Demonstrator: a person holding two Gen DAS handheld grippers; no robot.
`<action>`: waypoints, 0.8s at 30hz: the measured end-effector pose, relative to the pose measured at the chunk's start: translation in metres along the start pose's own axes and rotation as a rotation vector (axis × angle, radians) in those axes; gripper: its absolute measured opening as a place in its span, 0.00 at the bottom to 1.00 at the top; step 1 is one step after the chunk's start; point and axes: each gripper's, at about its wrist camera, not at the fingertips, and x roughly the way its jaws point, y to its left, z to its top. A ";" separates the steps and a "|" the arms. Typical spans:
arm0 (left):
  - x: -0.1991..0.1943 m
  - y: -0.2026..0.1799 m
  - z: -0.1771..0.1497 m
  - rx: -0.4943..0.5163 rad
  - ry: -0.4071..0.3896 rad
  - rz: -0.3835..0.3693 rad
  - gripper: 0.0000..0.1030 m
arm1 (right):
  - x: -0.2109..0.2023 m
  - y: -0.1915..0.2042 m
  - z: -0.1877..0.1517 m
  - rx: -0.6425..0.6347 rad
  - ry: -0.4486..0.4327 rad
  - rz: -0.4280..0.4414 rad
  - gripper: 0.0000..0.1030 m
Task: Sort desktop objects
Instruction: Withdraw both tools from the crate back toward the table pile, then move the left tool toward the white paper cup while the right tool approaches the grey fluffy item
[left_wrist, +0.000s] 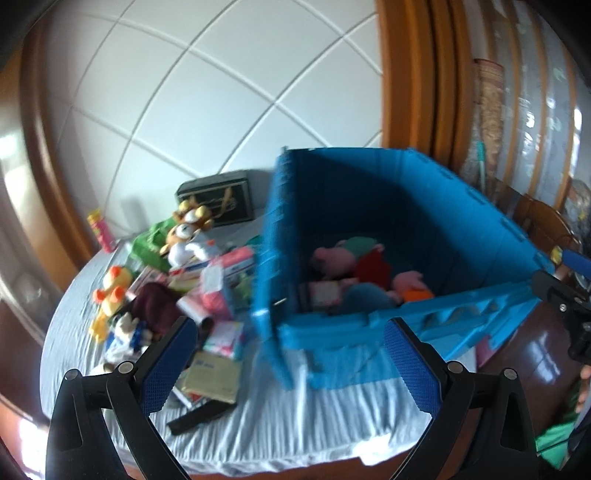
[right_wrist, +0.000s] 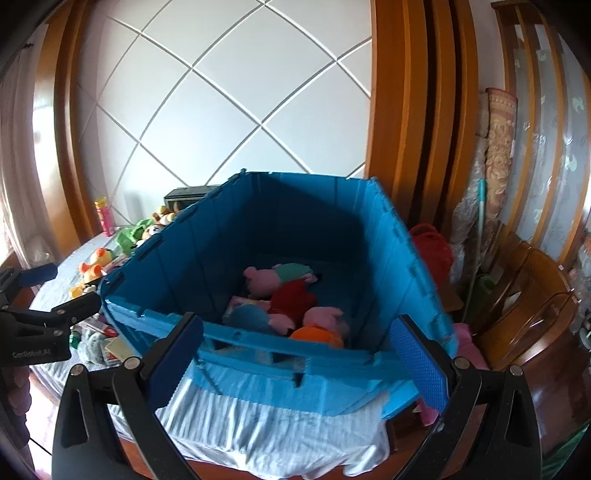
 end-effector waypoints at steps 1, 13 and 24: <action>0.000 0.011 -0.004 -0.017 0.006 0.003 0.99 | 0.001 0.005 -0.002 0.007 0.005 0.010 1.00; 0.003 0.223 -0.075 -0.134 0.059 0.128 0.99 | 0.002 0.145 -0.003 0.022 -0.043 0.089 1.00; 0.015 0.408 -0.152 -0.219 0.179 0.241 0.99 | 0.022 0.327 -0.019 0.011 -0.073 0.192 1.00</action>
